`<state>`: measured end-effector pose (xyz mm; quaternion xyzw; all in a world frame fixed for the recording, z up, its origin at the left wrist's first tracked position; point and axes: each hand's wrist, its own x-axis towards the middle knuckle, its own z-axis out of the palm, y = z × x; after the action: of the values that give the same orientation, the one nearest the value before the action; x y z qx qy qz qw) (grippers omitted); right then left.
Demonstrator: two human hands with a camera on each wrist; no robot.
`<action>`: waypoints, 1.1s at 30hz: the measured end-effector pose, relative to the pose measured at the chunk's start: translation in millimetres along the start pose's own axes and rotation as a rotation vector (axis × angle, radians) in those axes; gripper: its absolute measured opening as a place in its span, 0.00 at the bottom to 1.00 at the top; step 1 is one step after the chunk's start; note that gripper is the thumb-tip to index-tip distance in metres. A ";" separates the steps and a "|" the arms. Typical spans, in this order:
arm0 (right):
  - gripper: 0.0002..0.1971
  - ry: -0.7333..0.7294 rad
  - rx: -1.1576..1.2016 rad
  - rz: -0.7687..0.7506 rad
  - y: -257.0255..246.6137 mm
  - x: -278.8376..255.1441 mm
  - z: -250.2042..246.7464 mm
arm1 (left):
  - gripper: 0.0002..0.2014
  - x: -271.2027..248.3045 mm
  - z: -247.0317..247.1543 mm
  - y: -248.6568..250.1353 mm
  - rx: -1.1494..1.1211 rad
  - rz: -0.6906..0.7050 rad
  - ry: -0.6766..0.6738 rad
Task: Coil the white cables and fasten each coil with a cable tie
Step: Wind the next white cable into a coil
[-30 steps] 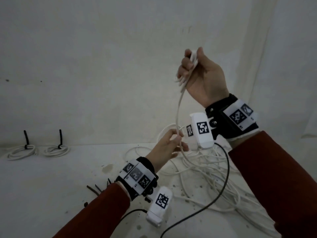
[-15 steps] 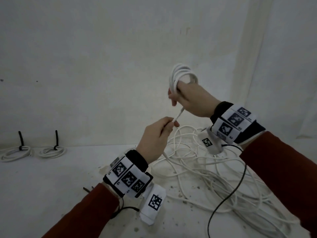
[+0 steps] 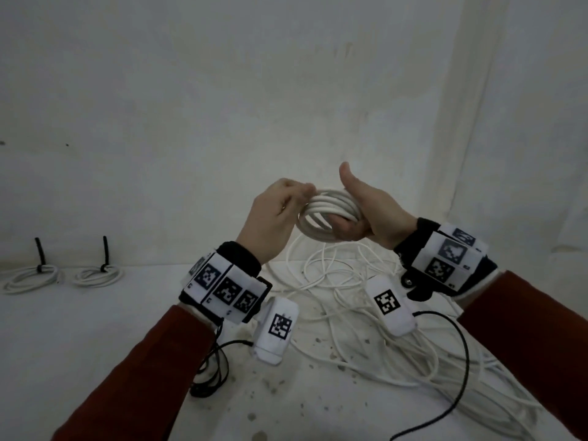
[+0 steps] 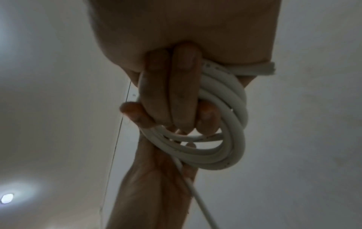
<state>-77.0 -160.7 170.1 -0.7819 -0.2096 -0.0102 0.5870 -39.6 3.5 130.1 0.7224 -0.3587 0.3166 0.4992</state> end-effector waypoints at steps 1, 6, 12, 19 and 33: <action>0.39 -0.034 0.032 -0.030 -0.5 0.8 0.7 | 0.30 0.0 1.1 -0.6 -0.072 -0.066 -0.014; 0.36 0.191 0.211 -0.195 -4.7 4.5 13.7 | 0.26 3.2 1.9 13.0 -0.335 -0.199 -0.050; 0.27 0.461 0.241 -0.277 -2.4 14.7 25.0 | 0.27 7.3 0.5 24.3 -0.421 -0.245 0.011; 0.31 0.051 0.370 -0.069 1.5 14.1 33.5 | 0.24 2.4 -1.2 14.3 -0.293 -0.264 0.177; 0.30 -0.099 0.765 -0.144 -11.6 8.5 9.5 | 0.22 -5.8 -16.1 9.0 -0.241 -0.216 -0.128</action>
<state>-75.4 -146.7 179.9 -0.4895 -0.2806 0.0651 0.8231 -51.8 17.8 134.7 0.7106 -0.3453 0.1690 0.5893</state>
